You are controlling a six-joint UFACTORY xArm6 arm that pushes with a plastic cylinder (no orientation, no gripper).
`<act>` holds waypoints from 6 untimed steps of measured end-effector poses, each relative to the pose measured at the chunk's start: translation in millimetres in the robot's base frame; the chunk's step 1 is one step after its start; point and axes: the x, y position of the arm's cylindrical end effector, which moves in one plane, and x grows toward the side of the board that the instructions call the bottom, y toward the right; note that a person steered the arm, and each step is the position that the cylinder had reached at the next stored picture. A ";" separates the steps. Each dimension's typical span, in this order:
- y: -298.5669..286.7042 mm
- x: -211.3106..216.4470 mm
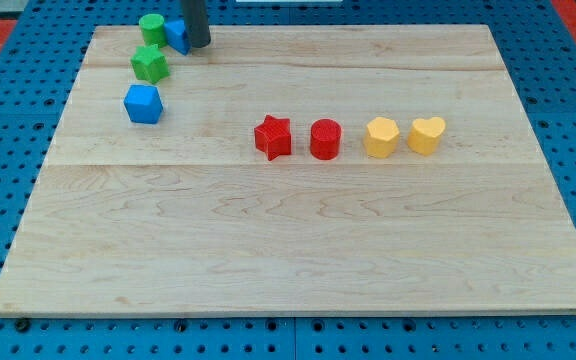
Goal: Push the blue triangle closer to the green star
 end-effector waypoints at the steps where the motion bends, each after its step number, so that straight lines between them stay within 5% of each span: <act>1: 4.1 13.0; 2: 25.4 8.0; 3: 35.4 -41.2; 6: -42.0 -42.4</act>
